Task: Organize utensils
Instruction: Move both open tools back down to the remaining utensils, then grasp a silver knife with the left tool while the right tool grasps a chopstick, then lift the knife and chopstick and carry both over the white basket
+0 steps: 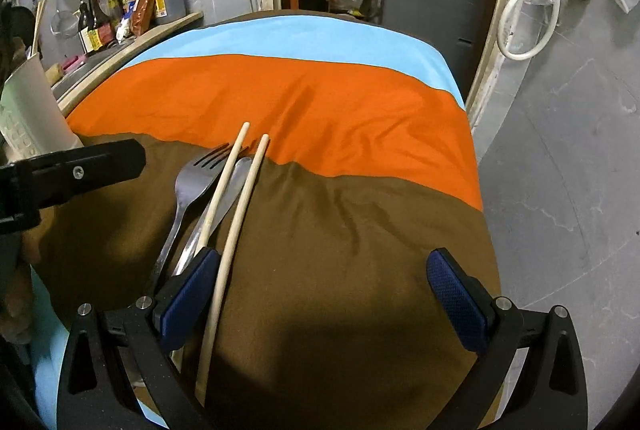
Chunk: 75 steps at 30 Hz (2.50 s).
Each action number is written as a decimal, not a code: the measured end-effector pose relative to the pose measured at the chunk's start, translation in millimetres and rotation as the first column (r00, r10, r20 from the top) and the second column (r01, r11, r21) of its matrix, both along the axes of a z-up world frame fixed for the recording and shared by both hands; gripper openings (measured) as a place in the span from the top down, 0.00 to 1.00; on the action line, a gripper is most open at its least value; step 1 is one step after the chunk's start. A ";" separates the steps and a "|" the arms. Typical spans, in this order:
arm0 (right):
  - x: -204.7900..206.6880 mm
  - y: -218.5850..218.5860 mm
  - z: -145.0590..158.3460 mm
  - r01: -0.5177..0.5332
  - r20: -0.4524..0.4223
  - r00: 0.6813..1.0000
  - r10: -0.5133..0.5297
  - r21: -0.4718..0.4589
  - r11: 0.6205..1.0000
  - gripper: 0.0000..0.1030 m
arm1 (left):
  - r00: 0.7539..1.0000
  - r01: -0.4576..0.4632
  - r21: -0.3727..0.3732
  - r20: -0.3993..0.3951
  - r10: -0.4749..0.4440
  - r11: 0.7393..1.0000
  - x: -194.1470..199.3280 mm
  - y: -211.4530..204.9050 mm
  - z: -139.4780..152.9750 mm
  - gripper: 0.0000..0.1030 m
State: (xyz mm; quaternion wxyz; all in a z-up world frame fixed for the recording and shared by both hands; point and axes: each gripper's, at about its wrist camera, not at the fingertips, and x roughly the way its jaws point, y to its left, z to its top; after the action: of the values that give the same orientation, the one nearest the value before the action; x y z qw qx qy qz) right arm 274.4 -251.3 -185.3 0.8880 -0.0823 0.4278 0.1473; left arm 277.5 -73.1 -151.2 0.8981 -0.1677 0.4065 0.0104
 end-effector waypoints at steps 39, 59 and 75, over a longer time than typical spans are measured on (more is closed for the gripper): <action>83.8 -4.5 -25.9 -0.095 -0.174 0.973 0.155 0.311 0.946 0.89 | 0.949 0.214 -0.456 -0.112 -0.294 0.864 63.1 1.9 -33.0 0.77; 81.4 -6.7 -18.5 -0.030 -0.205 0.973 0.111 0.363 0.931 0.96 | 0.935 0.247 -0.423 -0.132 -0.329 0.872 56.4 -11.9 -26.0 0.95; 8.1 -26.7 53.3 0.077 0.046 0.992 -0.118 0.525 0.848 0.96 | 0.963 0.259 -0.188 0.130 -0.237 0.948 -18.8 11.3 58.8 0.96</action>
State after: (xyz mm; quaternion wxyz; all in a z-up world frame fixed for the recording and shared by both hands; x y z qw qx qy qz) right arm 282.5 -278.0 -132.0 0.8989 0.1780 0.3412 0.2094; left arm 258.7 -61.9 -92.5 0.8907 -0.2062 0.3752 -0.1531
